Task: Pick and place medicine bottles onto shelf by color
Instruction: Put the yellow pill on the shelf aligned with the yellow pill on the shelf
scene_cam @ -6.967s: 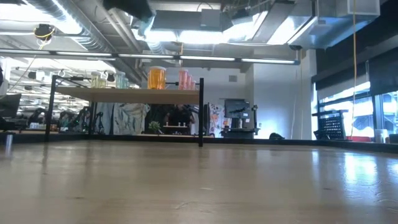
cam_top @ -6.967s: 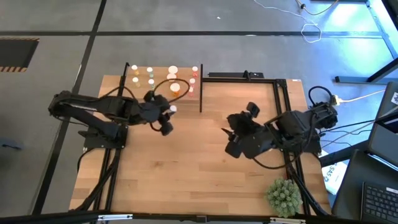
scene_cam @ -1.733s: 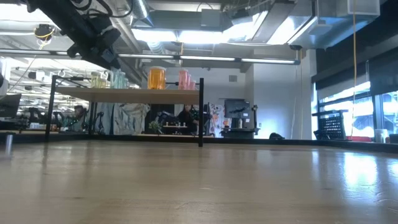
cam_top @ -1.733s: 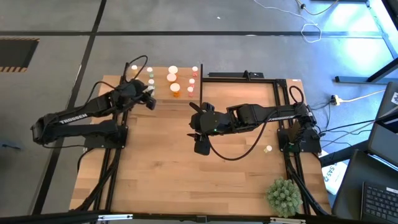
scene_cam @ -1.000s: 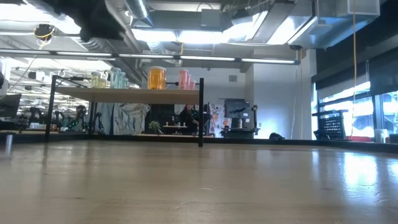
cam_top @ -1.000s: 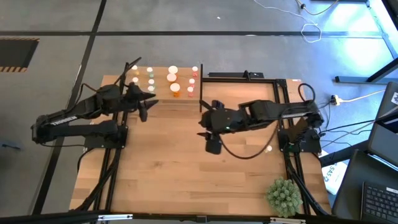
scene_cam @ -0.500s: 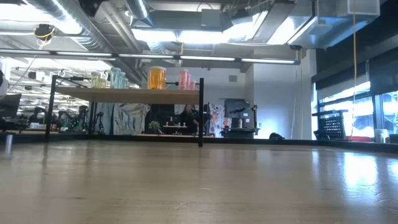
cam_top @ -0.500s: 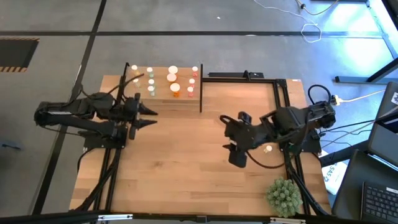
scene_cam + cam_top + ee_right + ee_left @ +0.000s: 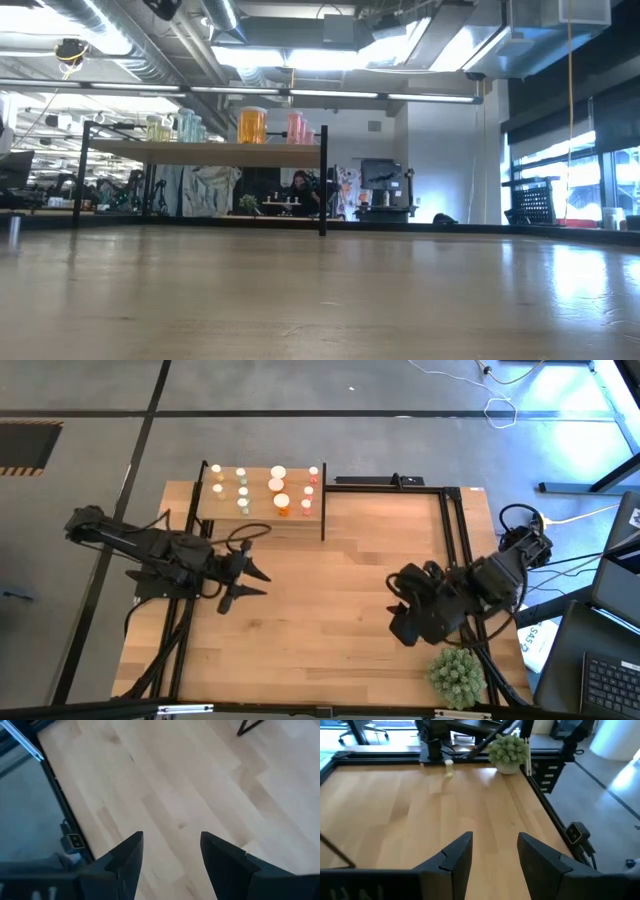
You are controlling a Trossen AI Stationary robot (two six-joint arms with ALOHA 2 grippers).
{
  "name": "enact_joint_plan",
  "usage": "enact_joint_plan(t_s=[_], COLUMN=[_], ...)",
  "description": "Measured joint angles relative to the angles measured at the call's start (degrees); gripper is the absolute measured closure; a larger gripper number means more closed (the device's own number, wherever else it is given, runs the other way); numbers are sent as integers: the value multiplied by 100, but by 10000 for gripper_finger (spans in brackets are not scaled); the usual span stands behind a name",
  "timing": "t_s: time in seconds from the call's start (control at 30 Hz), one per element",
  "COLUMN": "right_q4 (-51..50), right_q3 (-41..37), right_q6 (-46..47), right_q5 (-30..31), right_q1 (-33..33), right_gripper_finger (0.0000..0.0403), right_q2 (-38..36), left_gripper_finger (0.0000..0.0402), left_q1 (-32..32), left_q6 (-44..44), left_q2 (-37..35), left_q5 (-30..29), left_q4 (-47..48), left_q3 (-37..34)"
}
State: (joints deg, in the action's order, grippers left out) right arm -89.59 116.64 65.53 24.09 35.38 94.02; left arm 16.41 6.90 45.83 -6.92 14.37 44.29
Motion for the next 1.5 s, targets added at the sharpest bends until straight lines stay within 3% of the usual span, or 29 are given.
enact_joint_plan(t_s=[0.13,0.27,0.4,0.57,0.77,0.97,1.3,1.5], right_q4=[-45,-36,-43,172,802,1252,1787,1705], right_q3=[-157,-785,-1814,-2958,-4176,-5155,-6234,-6769], right_q6=[801,1872,3104,3881,4083,4079,4107,5383], right_q5=[103,269,-221,-722,-858,-832,-924,-1120], right_q1=[336,646,786,802,800,800,793,732], right_gripper_finger=[202,202,202,202,202,202,202,202], right_q2=[-34,-293,-787,-1667,-2774,-3429,-3558,-3560], left_gripper_finger=[250,250,250,250,250,250,250,250], left_q1=[169,275,305,300,127,-209,-493,-558], left_q6=[0,-2,-4,-2,-106,-109,-109,-103], left_q2=[329,656,996,1487,2356,3064,3348,3348], left_q5=[-2,-2,1,27,47,338,519,516], left_q4=[-343,-978,-1634,-2392,-2359,-1733,-1647,-1639], left_q3=[0,0,0,13,659,1423,1805,1805])
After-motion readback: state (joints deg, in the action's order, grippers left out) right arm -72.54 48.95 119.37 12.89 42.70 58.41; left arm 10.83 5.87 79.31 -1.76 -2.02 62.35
